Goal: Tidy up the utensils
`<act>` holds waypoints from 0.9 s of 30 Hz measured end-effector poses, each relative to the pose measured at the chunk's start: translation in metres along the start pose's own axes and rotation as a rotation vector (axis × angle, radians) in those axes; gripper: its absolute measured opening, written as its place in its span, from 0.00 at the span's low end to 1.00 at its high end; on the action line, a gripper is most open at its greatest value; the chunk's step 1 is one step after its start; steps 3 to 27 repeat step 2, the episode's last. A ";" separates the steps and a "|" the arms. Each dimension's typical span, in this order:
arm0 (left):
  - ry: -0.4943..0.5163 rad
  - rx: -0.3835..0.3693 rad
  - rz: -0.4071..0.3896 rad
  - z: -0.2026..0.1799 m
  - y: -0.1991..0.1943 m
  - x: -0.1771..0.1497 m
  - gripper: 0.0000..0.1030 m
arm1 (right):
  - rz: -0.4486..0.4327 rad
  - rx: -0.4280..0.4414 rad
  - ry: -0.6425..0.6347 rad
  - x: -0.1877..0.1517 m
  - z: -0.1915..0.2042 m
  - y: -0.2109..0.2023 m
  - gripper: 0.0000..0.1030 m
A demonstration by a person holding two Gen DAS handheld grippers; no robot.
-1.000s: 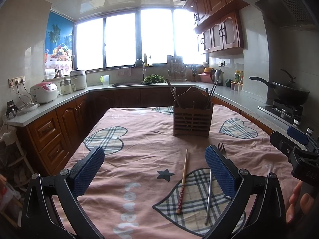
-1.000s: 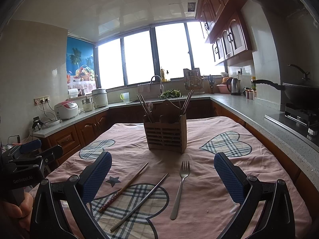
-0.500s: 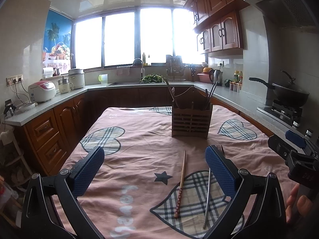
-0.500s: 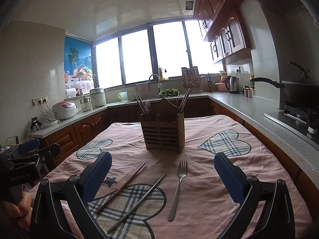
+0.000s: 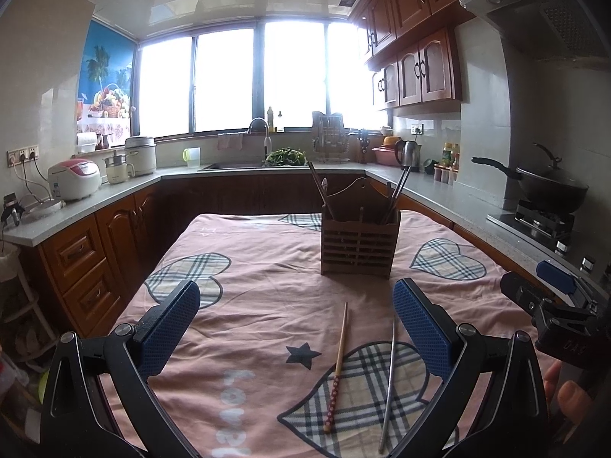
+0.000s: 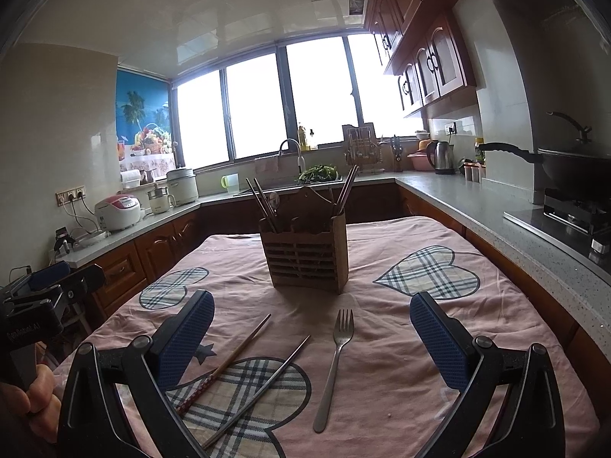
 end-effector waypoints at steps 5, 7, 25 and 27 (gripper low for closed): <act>0.001 -0.006 -0.002 -0.001 -0.001 0.001 1.00 | -0.001 0.002 0.002 0.001 0.000 0.000 1.00; 0.001 -0.006 -0.002 -0.001 -0.001 0.001 1.00 | -0.001 0.002 0.002 0.001 0.000 0.000 1.00; 0.001 -0.006 -0.002 -0.001 -0.001 0.001 1.00 | -0.001 0.002 0.002 0.001 0.000 0.000 1.00; 0.001 -0.006 -0.002 -0.001 -0.001 0.001 1.00 | -0.001 0.002 0.002 0.001 0.000 0.000 1.00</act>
Point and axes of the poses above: each gripper's, at about its wrist camera, not at the fingertips, and y roughly the way its jaws point, z to its left, x to its top, the point moved 6 cm from there along y, roughly the way its jaws point, and after that the axes turned 13 degrees about x, right-handed, at the moved point
